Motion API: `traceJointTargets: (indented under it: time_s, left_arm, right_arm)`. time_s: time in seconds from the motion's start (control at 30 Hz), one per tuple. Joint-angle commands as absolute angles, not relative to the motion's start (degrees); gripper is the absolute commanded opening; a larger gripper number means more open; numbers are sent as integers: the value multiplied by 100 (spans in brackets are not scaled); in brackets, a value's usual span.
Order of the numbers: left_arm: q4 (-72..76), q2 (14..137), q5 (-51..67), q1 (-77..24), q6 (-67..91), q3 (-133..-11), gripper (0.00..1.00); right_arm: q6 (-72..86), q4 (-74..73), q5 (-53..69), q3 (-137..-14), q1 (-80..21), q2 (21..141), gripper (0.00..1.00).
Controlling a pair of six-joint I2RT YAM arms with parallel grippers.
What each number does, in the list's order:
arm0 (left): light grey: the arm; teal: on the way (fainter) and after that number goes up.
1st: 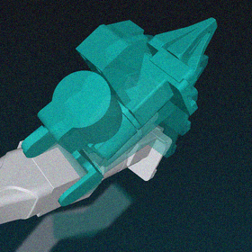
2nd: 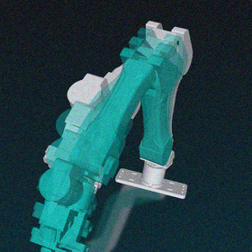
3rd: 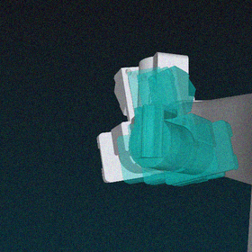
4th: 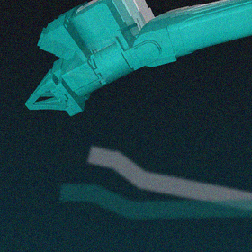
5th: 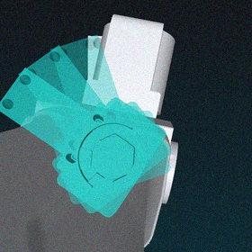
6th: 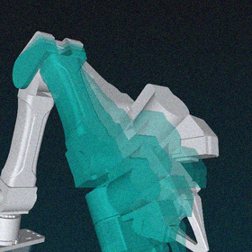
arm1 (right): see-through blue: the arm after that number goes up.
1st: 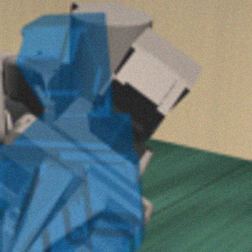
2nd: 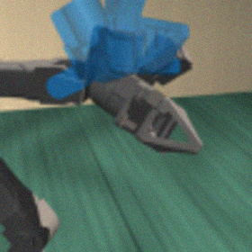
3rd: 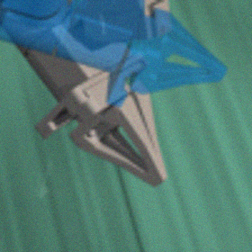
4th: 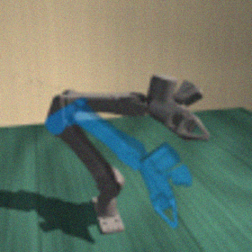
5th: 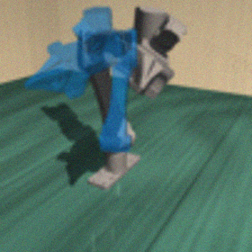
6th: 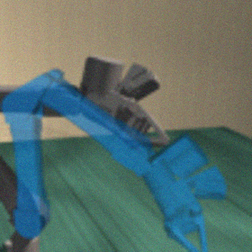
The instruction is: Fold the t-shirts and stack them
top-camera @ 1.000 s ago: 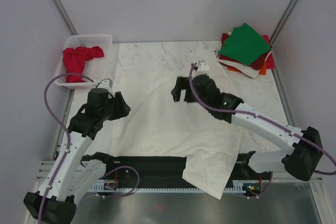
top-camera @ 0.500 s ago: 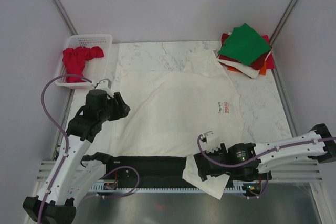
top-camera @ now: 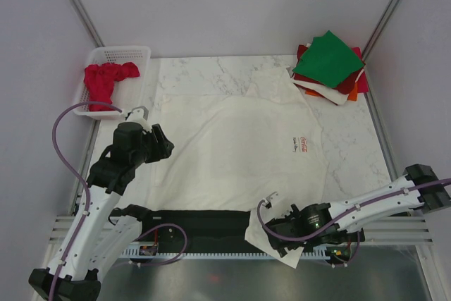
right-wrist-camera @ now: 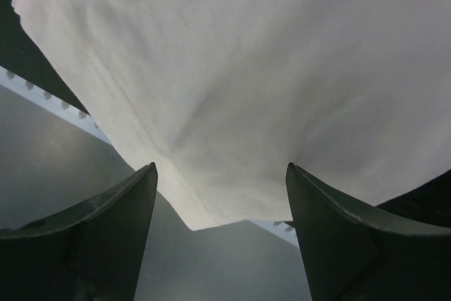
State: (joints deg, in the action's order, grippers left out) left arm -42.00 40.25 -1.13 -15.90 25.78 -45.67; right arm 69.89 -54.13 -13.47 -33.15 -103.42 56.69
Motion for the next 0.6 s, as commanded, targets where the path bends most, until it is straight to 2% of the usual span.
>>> traceJointTargets:
  time_s: [0.0,0.17,0.27,0.4,0.43,0.47,0.57]
  left_arm:
    - [-4210,3981,-255,-1626,2725,-4641,59]
    - [-4210,3964,-299,-1635,2733,-4641,59]
    - [-4219,3999,-308,-1635,2733,-4641,59]
    - [-4219,3990,-325,-1635,2733,-4641,59]
    - [-4219,3999,-343,-1635,2742,-4641,59]
    - [-4227,3999,-360,-1635,2742,-4641,59]
    - [-4254,4017,-422,-1635,2777,-4641,59]
  right_arm:
    - [6672,-4607,-1327,-3278,-10424,6099,82]
    - [6741,-4202,-1178,-3077,-10468,6389,81]
    - [6855,-3815,-1038,-2796,-10494,6451,74]
    - [6970,-3560,-1037,-2567,-10547,6495,51]
    - [6970,-3586,-1055,-2566,-10538,6547,39]
    - [6961,-3603,-1063,-2584,-10538,6565,33]
    - [6900,-3866,-1230,-2759,-10556,6618,25]
